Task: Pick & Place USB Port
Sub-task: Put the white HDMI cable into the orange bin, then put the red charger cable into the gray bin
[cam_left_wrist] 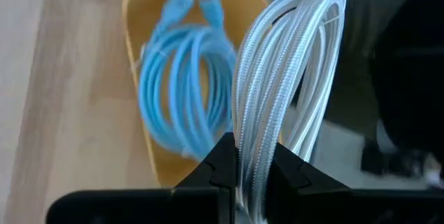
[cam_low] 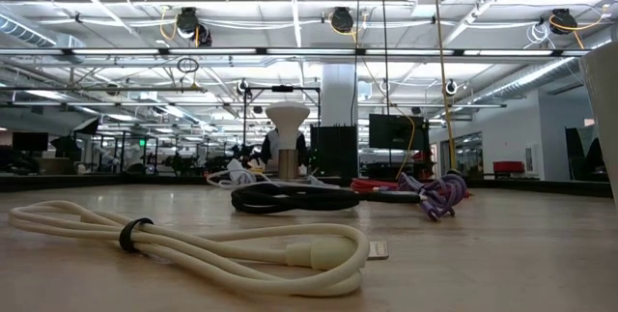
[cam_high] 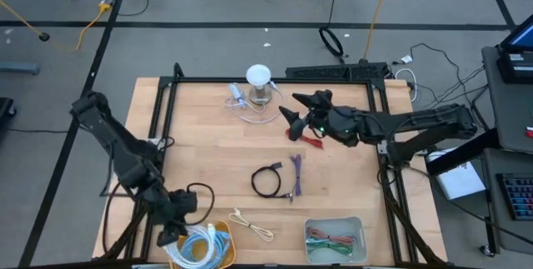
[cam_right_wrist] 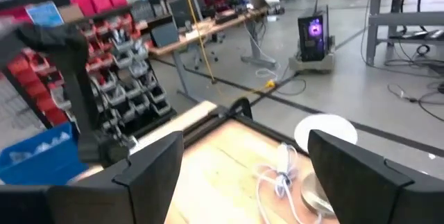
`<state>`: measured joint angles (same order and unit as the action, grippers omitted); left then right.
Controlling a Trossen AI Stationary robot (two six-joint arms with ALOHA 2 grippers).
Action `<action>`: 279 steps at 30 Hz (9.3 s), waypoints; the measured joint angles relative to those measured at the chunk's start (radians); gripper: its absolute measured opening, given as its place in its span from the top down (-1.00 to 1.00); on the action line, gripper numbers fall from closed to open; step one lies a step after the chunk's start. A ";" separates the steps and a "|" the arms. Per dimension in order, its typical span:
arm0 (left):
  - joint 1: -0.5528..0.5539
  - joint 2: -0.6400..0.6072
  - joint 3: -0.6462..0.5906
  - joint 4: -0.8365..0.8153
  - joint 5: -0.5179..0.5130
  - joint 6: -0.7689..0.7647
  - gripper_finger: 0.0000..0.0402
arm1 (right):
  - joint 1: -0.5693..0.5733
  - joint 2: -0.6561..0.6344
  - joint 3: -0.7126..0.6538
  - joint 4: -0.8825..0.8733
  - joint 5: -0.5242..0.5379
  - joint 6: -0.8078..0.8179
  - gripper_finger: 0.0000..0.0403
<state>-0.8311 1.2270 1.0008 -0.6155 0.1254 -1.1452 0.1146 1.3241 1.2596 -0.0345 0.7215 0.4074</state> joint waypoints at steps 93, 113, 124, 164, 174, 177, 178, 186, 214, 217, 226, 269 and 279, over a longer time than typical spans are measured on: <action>-0.044 0.442 0.238 -0.349 -0.051 -0.086 0.52 | 0.156 0.036 0.001 0.000 -0.195 0.026 -0.45; -0.039 0.441 0.238 -0.437 -0.055 -0.040 0.67 | 0.155 0.036 0.000 0.000 -0.191 0.026 -0.45; -0.033 0.441 0.238 -0.540 -0.077 0.035 0.76 | 0.155 0.036 0.000 0.000 -0.191 0.023 -0.45; -0.037 0.441 0.406 -0.671 -0.139 -0.038 -0.14 | 0.154 0.036 0.000 -0.001 -0.194 0.025 -0.45; 0.117 0.430 0.483 -0.693 -0.496 -0.106 -0.14 | 0.169 0.035 0.000 -0.142 -0.200 0.086 -0.45; 0.234 0.419 0.477 -0.608 -0.574 -0.179 -0.14 | 0.202 0.026 -0.001 -0.286 -0.202 0.158 -0.45; 0.271 0.420 0.476 -0.579 -0.584 -0.181 -0.14 | 0.213 0.025 -0.001 -0.322 -0.202 0.182 -0.45; 0.528 0.515 0.475 -0.302 -0.458 0.057 -0.14 | 0.324 0.018 -0.001 -0.639 -0.195 0.386 -0.45; 0.519 0.254 0.474 -0.271 -0.596 0.350 -0.14 | -0.150 0.021 -0.496 -0.324 -0.269 0.064 -0.45; 0.517 0.226 0.474 -0.289 -0.619 0.365 -0.14 | -0.209 0.021 -0.504 -0.255 -0.343 0.017 -0.45; 0.518 0.204 0.474 -0.328 -0.636 0.372 -0.14 | -0.288 0.136 -0.505 -0.216 -0.492 -0.073 -0.45; 0.507 0.205 0.474 -0.385 -0.674 0.431 -0.14 | 0.295 -0.180 -0.147 -0.955 -0.666 0.346 0.89; 0.528 0.205 0.474 -0.384 -0.679 0.487 -0.14 | 0.587 0.073 0.103 -1.034 -0.699 0.576 0.89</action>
<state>-0.3026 1.4319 1.4746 -0.9997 -0.5533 -0.6586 0.7016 1.3971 1.3625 -1.0686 0.0226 0.9832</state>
